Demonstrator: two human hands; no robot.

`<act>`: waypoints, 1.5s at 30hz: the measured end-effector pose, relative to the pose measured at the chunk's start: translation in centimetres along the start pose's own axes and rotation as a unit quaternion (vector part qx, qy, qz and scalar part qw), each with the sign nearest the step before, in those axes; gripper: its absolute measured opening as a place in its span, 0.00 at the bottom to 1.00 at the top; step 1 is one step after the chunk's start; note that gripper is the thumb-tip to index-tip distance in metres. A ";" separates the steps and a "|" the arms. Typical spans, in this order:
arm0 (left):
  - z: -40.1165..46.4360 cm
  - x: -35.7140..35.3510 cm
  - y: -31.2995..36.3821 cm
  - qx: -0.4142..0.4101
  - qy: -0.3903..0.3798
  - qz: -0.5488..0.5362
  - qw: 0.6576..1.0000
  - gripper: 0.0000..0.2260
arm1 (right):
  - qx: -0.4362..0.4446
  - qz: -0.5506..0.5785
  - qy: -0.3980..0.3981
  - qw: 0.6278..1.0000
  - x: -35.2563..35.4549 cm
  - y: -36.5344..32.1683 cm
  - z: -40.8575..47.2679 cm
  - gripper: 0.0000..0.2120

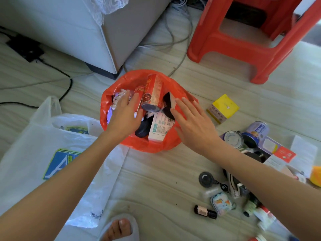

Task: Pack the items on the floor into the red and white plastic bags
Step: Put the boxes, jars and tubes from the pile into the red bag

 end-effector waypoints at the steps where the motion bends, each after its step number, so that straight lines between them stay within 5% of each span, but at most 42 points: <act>1: -0.5 -0.2 1.3 -0.022 -0.011 0.007 1.000 0.24 | -0.015 0.010 0.000 1.000 0.6 0.6 -0.4 0.20; 10: -6.9 -4.9 14.2 -0.274 -0.137 0.096 0.947 0.23 | -0.188 0.046 -0.027 0.981 3.2 9.4 -12.1 0.22; 16: -13.0 -13.4 19.3 -0.255 -0.221 0.022 0.941 0.22 | -0.316 0.096 -0.060 0.942 0.0 12.9 -24.8 0.11; 22: -18.1 -21.2 20.0 -0.309 -0.372 0.099 0.870 0.29 | -0.361 0.129 -0.177 0.907 -5.8 13.0 -31.1 0.11; 28: -18.8 -23.0 19.6 -0.333 -0.337 0.086 0.876 0.28 | -0.331 0.105 -0.214 0.913 -8.2 11.0 -29.0 0.15; 32: -17.6 -22.5 20.1 -0.385 -0.240 0.098 0.886 0.05 | -0.361 0.139 -0.254 0.886 -9.8 10.7 -28.4 0.26; 37: -16.1 -23.4 20.0 -0.408 -0.262 0.095 0.869 0.05 | -0.387 0.198 -0.237 0.869 -10.2 11.2 -29.0 0.28; 40: -15.6 -24.7 19.6 -0.372 -0.314 0.083 0.870 0.18 | -0.380 0.188 -0.229 0.876 -10.0 11.8 -29.9 0.28; 45: -15.2 -25.3 20.2 -0.338 -0.330 0.057 0.880 0.20 | -0.423 0.205 -0.219 0.855 -9.5 13.0 -31.5 0.21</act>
Point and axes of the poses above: each hand's wrist, its own z-axis towards the middle knuckle, its own x-axis out of the back of the hand, y = z × x, the point moved 7 cm from there along z, towards the middle knuckle, and after that the axes turned 15 degrees about -x, right-handed, at the moved point
